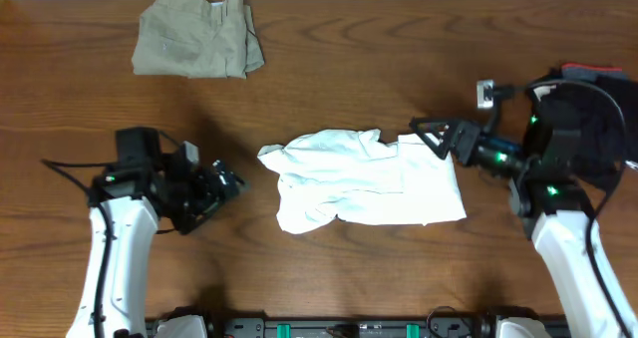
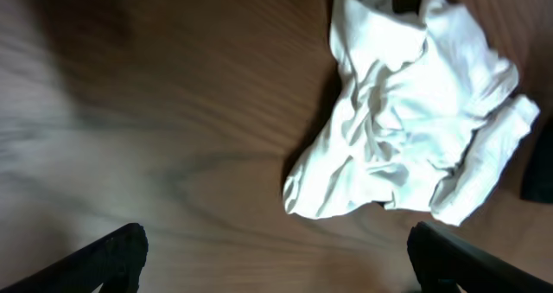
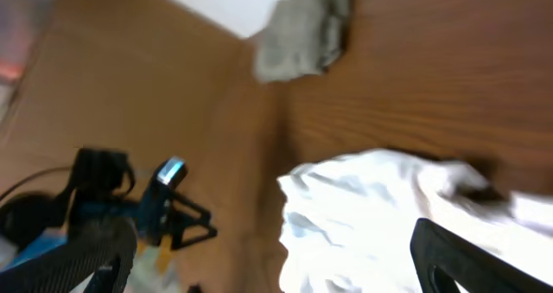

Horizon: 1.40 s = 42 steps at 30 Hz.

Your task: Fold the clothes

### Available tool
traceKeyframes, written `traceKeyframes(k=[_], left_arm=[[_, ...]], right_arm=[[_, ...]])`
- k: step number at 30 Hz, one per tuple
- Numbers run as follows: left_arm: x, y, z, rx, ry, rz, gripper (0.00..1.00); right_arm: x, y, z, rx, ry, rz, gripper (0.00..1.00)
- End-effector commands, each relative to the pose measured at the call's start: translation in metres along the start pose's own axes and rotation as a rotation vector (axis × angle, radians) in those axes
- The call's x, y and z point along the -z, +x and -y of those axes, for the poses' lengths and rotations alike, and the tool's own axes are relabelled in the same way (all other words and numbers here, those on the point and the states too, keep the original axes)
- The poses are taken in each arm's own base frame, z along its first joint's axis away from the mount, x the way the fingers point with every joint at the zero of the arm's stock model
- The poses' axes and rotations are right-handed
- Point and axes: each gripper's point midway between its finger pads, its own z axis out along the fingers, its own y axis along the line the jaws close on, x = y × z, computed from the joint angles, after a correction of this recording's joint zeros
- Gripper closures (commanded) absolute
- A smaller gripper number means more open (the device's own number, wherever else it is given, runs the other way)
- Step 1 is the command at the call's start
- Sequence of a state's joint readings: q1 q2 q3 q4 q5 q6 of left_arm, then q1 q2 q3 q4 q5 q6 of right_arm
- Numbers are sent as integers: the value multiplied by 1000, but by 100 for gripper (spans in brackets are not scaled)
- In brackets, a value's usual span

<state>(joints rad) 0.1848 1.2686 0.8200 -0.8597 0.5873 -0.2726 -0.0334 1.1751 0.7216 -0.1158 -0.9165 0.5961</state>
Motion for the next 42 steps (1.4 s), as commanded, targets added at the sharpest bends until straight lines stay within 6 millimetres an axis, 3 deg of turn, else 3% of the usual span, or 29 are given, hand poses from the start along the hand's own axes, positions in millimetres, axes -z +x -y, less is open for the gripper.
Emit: traceKeyframes(k=[1,4,8,12,16,26,35,42], left_arm=[[-15,15,4,8,51,-49,2],[-23,21,3,2,64,-62,2],[-25,20,37,-83,227,-65,2],[-31,9,59,-152,281,-17,2],[-42,9,74,-168,300,-29,2],[-86,9,47,-146,154,-91,2],[-108,2,44,-160,172,-108,2],[-122,5,55,-217,243,-143,2]], right_arm=[[19,-13,18,96,259,121,1],[48,-9,42,59,517,155,1],[83,12,63,-9,757,106,1],[92,36,73,-46,822,17,1],[103,45,82,-63,892,-6,1],[108,57,85,-53,921,-66,1],[110,61,86,-64,925,-83,1],[110,63,86,-68,927,-88,1]])
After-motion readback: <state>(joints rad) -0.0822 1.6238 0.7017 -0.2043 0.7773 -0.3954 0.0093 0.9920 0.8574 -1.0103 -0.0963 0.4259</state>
